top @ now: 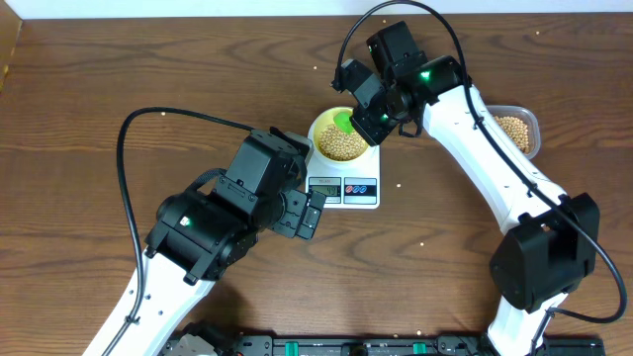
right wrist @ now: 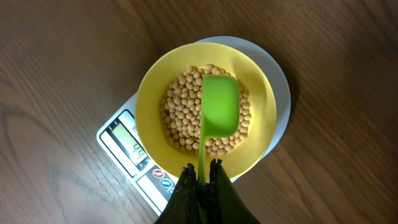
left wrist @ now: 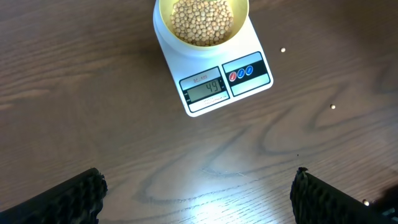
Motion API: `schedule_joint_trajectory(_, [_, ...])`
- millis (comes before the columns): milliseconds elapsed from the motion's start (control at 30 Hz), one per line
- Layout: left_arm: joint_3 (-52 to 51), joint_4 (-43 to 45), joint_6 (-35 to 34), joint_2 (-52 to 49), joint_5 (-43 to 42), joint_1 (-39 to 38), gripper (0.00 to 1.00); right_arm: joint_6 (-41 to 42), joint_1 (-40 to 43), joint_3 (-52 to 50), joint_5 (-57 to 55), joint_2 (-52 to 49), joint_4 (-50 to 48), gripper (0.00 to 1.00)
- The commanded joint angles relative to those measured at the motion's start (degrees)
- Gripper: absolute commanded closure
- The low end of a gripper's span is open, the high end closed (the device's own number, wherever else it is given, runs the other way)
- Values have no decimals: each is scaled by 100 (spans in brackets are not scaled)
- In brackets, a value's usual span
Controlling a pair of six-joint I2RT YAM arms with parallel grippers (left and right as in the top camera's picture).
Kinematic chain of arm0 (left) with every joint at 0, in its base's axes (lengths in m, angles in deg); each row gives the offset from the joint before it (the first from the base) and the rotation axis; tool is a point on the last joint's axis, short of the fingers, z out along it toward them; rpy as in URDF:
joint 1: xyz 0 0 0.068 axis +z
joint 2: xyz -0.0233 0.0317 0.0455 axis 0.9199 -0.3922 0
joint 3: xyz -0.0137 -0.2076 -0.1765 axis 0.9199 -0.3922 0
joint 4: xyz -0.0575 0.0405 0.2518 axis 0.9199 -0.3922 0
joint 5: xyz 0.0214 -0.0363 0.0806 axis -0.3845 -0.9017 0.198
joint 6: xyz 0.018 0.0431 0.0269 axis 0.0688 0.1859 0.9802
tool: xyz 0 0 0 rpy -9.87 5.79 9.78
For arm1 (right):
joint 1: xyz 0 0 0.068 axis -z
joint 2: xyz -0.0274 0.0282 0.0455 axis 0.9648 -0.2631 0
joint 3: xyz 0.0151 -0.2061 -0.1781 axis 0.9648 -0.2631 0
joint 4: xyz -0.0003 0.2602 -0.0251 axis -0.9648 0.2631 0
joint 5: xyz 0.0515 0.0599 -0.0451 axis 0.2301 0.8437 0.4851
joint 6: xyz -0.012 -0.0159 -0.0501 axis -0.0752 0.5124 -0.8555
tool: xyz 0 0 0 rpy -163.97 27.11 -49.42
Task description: Scoop item into bowl and weigh 50g on scale
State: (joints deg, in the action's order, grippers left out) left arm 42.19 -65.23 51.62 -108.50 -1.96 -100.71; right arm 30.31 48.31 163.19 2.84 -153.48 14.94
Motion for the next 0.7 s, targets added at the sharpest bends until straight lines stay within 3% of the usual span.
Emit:
schedule_joint_trajectory(0, [101, 2, 52, -11, -31, 9, 3, 116, -17, 140, 103, -59, -7, 99])
schedule_joint_trajectory(467, [98, 2, 52, -11, -31, 9, 3, 111, -17, 140, 98, -61, -15, 99])
schedule_joint_trajectory(667, [101, 2, 52, -11, -31, 9, 3, 835, 31, 140, 149, -61, -94, 99])
